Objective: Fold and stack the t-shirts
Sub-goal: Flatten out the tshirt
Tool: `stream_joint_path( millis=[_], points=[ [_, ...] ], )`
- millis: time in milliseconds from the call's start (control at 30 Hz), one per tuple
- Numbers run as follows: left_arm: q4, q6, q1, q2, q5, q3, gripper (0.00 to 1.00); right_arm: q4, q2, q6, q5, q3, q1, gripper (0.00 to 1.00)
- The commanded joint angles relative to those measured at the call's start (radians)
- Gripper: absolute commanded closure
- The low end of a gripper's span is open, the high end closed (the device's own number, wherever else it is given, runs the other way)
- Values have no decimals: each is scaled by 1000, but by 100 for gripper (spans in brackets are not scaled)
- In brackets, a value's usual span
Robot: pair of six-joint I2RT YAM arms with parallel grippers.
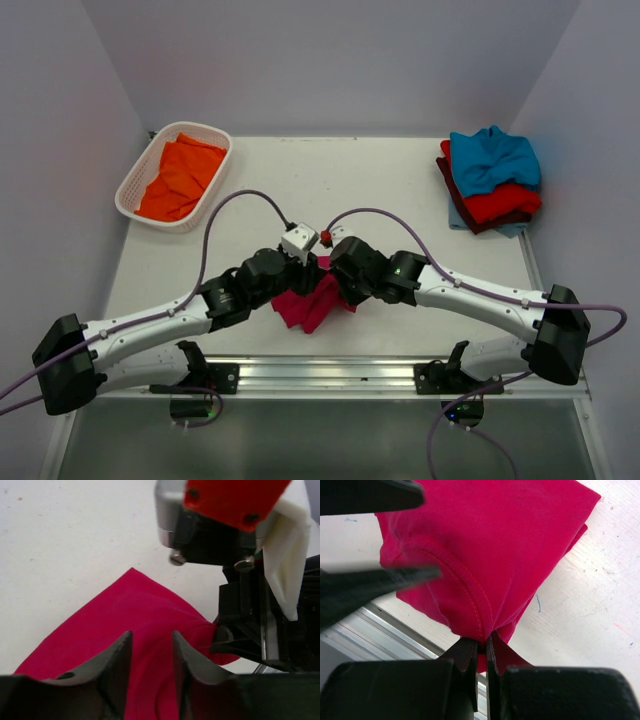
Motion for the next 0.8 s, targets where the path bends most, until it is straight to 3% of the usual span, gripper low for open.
stream_joint_path(
  millis=[0, 33, 100, 500, 567, 767],
  points=[
    [47, 14, -33, 78, 162, 16, 55, 19, -28, -17, -15, -1, -4, 100],
    [79, 16, -44, 87, 168, 7, 48, 21, -31, -17, -13, -3, -6, 100],
    [106, 16, -56, 89, 178, -19, 46, 21, -35, -16, -15, -6, -6, 100],
    [153, 22, -58, 113, 120, -44, 48, 22, -25, -17, -29, -3, -12, 100],
    [176, 22, -58, 142, 96, -50, 53, 24, -27, -17, -30, -4, -12, 100],
    [230, 6, -58, 210, -2, -70, 91, 21, -35, -17, -36, -9, -12, 100]
  ],
)
